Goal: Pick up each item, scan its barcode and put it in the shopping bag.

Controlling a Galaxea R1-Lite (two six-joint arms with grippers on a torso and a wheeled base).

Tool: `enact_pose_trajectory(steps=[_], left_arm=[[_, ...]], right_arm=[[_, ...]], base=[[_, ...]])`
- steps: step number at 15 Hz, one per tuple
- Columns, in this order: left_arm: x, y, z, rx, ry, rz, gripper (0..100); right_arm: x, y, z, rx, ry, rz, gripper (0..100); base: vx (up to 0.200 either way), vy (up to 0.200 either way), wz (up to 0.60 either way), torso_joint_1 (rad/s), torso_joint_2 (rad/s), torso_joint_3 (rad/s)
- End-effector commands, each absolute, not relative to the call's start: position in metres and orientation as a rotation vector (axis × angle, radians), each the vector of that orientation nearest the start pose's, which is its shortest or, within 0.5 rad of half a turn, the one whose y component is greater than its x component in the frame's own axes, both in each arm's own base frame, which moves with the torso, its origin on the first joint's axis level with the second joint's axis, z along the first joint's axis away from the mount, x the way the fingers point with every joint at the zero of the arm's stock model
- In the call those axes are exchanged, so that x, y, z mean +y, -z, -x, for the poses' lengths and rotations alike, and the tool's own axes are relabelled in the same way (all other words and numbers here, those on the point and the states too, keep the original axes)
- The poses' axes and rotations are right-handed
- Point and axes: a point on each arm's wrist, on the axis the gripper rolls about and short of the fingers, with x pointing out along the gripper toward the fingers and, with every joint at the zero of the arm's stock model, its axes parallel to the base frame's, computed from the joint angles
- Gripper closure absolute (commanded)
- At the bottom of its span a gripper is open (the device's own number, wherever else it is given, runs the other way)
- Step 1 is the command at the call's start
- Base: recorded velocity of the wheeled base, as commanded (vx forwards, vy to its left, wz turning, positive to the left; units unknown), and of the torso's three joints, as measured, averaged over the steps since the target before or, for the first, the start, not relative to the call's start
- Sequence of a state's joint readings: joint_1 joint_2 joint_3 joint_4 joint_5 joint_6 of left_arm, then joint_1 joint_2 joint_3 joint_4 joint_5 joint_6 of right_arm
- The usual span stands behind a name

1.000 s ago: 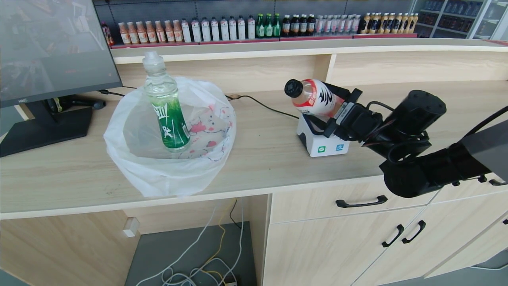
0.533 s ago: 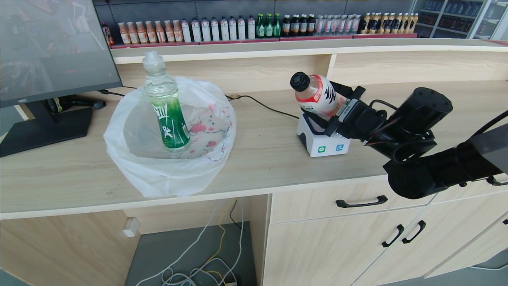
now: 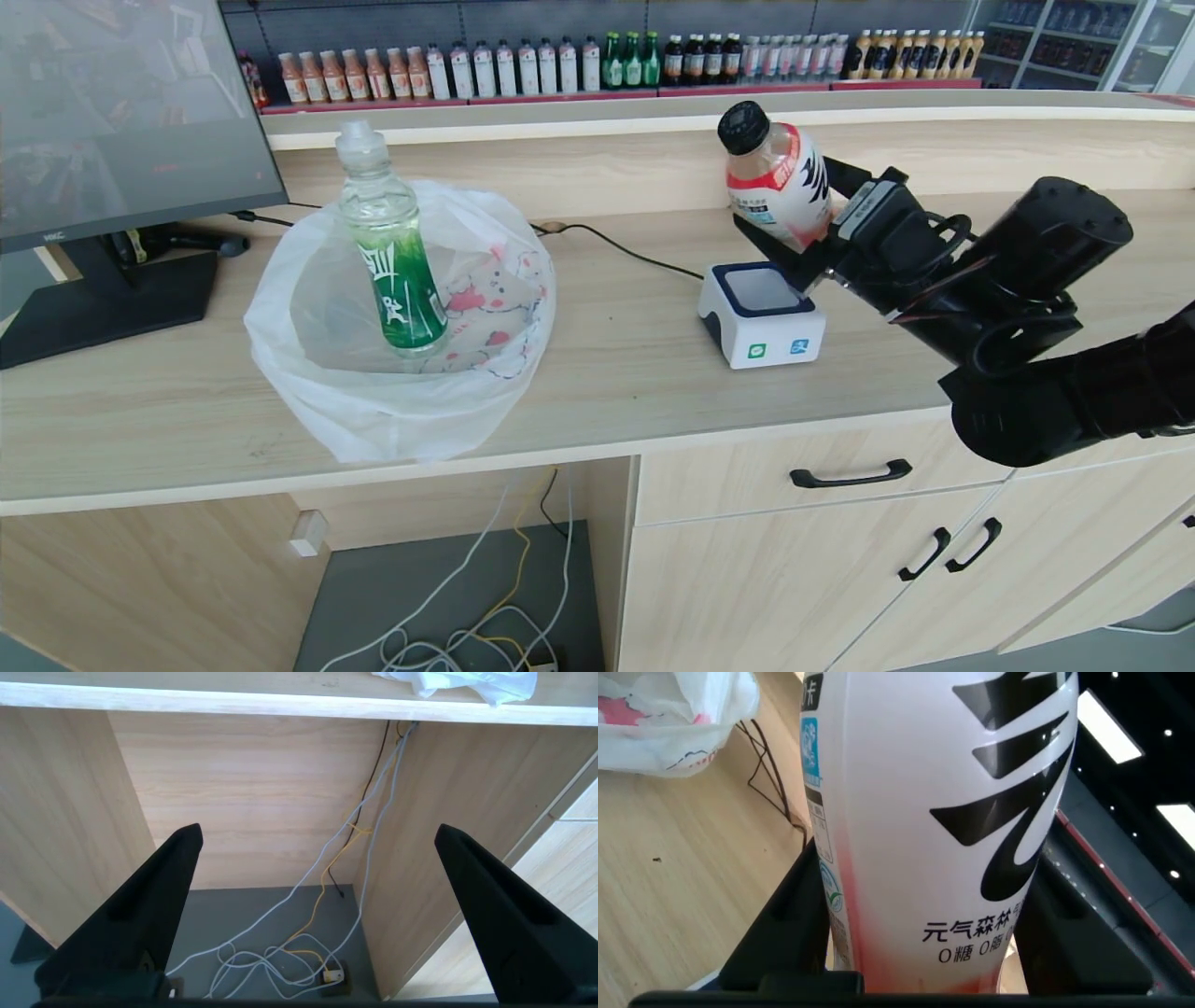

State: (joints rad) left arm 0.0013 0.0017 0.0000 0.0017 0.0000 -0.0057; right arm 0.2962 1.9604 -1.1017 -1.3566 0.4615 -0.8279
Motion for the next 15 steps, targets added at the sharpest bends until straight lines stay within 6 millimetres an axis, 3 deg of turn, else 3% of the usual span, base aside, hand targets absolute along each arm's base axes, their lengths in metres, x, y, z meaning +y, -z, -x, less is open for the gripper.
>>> enact_pose_trajectory(steps=[1, 6, 10, 15], left_arm=[[0.0, -0.075, 0.023, 0.003, -0.002, 0.006, 0], [0.0, -0.075, 0.023, 0.003, -0.002, 0.006, 0], [0.0, -0.075, 0.023, 0.003, -0.002, 0.006, 0], [0.0, -0.075, 0.023, 0.003, -0.002, 0.006, 0]], right_arm=[[0.12, -0.253, -0.341, -0.791, -0.491, 0.753, 100], [0.111, -0.273, -0.318, -0.757, -0.442, 0.584, 100], [0.097, -0.268, -0.281, -0.648, -0.401, 0.42, 100], [0.092, -0.257, -0.258, -0.583, -0.461, 0.167, 100]], base=[[0.0, 0.0, 0.0, 0.0, 0.0, 0.0], [0.0, 0.0, 0.0, 0.0, 0.0, 0.0], [0.0, 0.0, 0.0, 0.0, 0.0, 0.0], [0.0, 0.0, 0.0, 0.0, 0.0, 0.0]])
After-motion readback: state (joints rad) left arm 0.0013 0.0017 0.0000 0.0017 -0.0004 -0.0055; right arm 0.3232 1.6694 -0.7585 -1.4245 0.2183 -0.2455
